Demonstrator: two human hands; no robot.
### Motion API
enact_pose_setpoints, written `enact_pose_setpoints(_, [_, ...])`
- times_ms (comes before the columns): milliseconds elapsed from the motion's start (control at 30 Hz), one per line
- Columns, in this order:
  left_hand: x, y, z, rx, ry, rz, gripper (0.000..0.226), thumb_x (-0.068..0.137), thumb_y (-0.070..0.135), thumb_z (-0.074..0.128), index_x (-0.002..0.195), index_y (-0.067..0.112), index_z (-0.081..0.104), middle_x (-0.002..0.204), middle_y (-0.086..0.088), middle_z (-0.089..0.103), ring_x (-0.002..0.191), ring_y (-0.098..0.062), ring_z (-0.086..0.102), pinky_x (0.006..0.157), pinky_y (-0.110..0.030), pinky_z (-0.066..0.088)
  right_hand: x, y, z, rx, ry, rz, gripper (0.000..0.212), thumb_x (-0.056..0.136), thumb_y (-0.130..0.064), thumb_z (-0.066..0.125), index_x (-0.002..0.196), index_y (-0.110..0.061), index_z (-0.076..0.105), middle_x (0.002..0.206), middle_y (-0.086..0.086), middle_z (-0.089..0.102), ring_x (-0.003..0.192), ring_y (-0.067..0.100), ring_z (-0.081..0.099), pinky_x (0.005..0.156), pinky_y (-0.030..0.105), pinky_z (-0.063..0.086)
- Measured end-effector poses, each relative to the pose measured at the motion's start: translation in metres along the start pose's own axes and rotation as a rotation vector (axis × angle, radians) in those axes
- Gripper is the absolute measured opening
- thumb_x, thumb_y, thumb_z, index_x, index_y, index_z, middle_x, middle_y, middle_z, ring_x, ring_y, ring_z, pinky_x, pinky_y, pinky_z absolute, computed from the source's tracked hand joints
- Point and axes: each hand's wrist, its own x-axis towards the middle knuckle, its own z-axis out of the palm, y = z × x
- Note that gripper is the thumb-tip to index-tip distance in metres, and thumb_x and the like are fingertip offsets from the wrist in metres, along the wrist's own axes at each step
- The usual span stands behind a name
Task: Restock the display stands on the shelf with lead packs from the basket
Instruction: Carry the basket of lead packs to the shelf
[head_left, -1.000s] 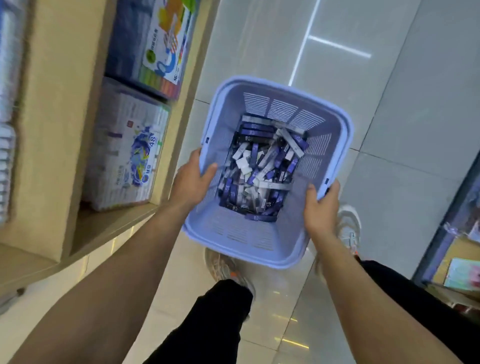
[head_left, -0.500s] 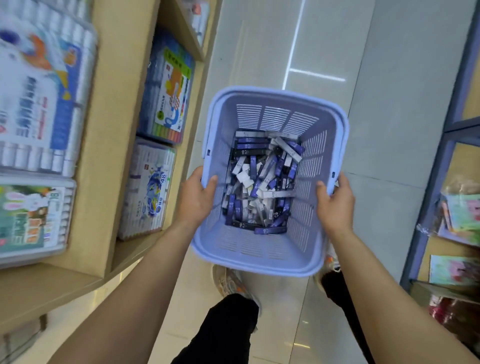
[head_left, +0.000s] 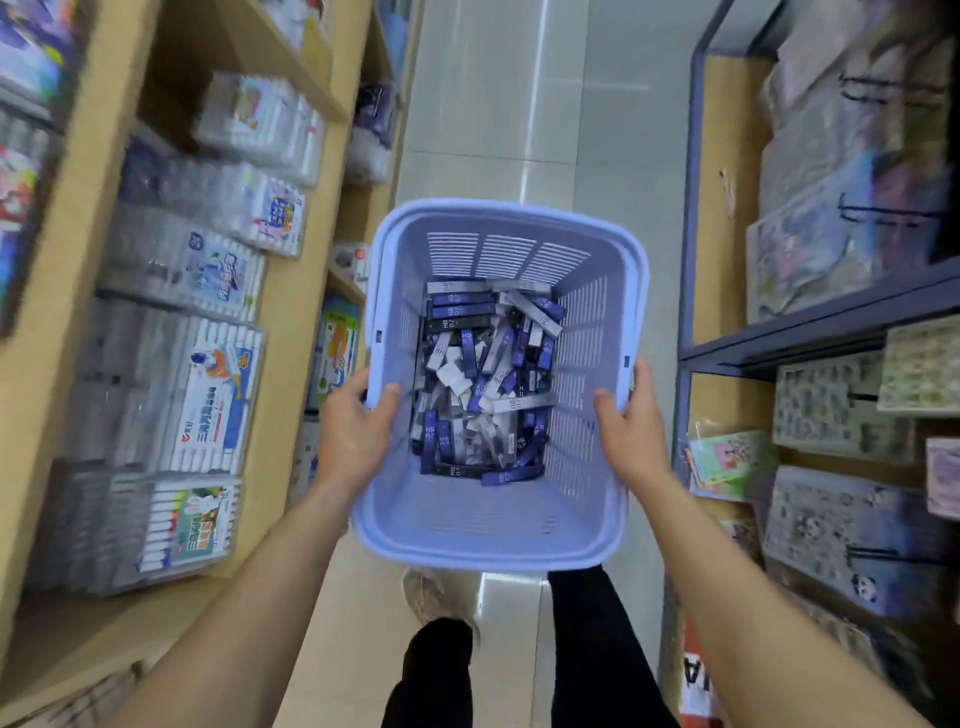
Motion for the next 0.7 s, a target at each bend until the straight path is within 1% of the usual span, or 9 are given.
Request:
enact_pose_setpoints(100, [-0.011,0.067,-0.007,0.0,-0.003,-0.004,0.014,0.1,0.014,0.06,0.109,0.013,0.07,0.094,0.001,0.073,0.08,-0.006,0.066,0.067,-0.022,0.05,-0.003,-0.047,-0.046,-0.05,0.012,-0.007,0.056,0.104,-0.023,0.047,0.154,-0.014,0.024,0.118,0.0,0.056,0.086,0.015,0.057,0.082,0.029,0.043])
enact_pose_setpoints(200, [-0.02,0.12,-0.008,-0.009,0.008,-0.051,0.015,0.1,0.017,0.06,0.109,0.011,0.071,0.094,-0.005,0.075,0.084,-0.023,0.069,0.073,-0.037,0.056,0.002,-0.087,-0.091,-0.084,-0.006,-0.003,0.055,0.104,-0.029,0.046,0.152,-0.015,0.026,0.128,0.007,0.059,0.102,0.023,0.061,0.089,0.036,0.048])
enact_pose_setpoints(267, [-0.021,0.155,-0.006,-0.011,0.01,-0.054,0.014,0.1,0.018,0.06,0.106,0.011,0.072,0.089,-0.005,0.075,0.079,-0.026,0.069,0.07,-0.042,0.057,0.006,-0.113,-0.116,-0.094,-0.001,0.003,0.056,0.104,-0.03,0.045,0.154,-0.014,0.024,0.132,0.007,0.056,0.111,0.025,0.058,0.096,0.036,0.045])
enact_pose_setpoints(400, [-0.002,0.216,-0.004,0.001,0.004,-0.065,0.011,0.099,0.018,0.062,0.103,0.014,0.072,0.085,0.001,0.074,0.071,-0.017,0.065,0.067,-0.039,0.054,0.026,-0.161,-0.15,-0.09,0.015,0.022,0.056,0.105,-0.027,0.046,0.154,-0.009,0.024,0.15,0.013,0.045,0.127,0.031,0.052,0.097,0.031,0.038])
enact_pose_setpoints(467, [0.017,0.237,-0.005,0.002,-0.004,-0.073,0.011,0.097,0.023,0.063,0.099,0.018,0.072,0.082,-0.002,0.074,0.068,-0.02,0.063,0.066,-0.041,0.055,0.044,-0.181,-0.158,-0.1,0.035,0.019,0.055,0.104,-0.028,0.047,0.153,-0.011,0.027,0.139,0.012,0.055,0.106,0.026,0.062,0.088,0.031,0.044])
enact_pose_setpoints(533, [0.044,0.256,-0.004,-0.023,-0.014,-0.073,0.01,0.097,0.021,0.063,0.097,0.018,0.072,0.077,-0.002,0.073,0.064,-0.02,0.061,0.059,-0.034,0.05,0.067,-0.205,-0.161,-0.104,0.049,0.018,0.054,0.104,-0.026,0.047,0.152,-0.011,0.029,0.119,0.011,0.064,0.083,0.023,0.064,0.071,0.034,0.05])
enact_pose_setpoints(567, [0.061,0.266,-0.004,-0.039,-0.019,-0.076,0.009,0.098,0.017,0.062,0.097,0.018,0.071,0.075,-0.001,0.071,0.063,-0.018,0.061,0.054,-0.028,0.048,0.08,-0.217,-0.162,-0.108,0.054,0.023,0.054,0.104,-0.025,0.047,0.153,-0.01,0.029,0.114,0.012,0.064,0.084,0.027,0.066,0.072,0.038,0.051])
enact_pose_setpoints(633, [0.099,0.288,-0.003,-0.052,-0.041,-0.077,0.011,0.099,0.011,0.06,0.098,0.016,0.07,0.075,0.0,0.07,0.059,-0.013,0.061,0.05,-0.02,0.047,0.112,-0.244,-0.16,-0.106,0.066,0.032,0.055,0.105,-0.022,0.047,0.154,-0.008,0.027,0.12,0.012,0.06,0.099,0.034,0.064,0.085,0.041,0.051])
enact_pose_setpoints(700, [0.143,0.307,-0.004,-0.071,-0.075,-0.07,0.012,0.1,0.011,0.059,0.101,0.014,0.071,0.078,-0.003,0.071,0.062,-0.016,0.064,0.052,-0.023,0.049,0.145,-0.274,-0.154,-0.101,0.079,0.045,0.055,0.105,-0.02,0.047,0.154,-0.007,0.026,0.119,0.002,0.053,0.109,0.033,0.061,0.09,0.039,0.047])
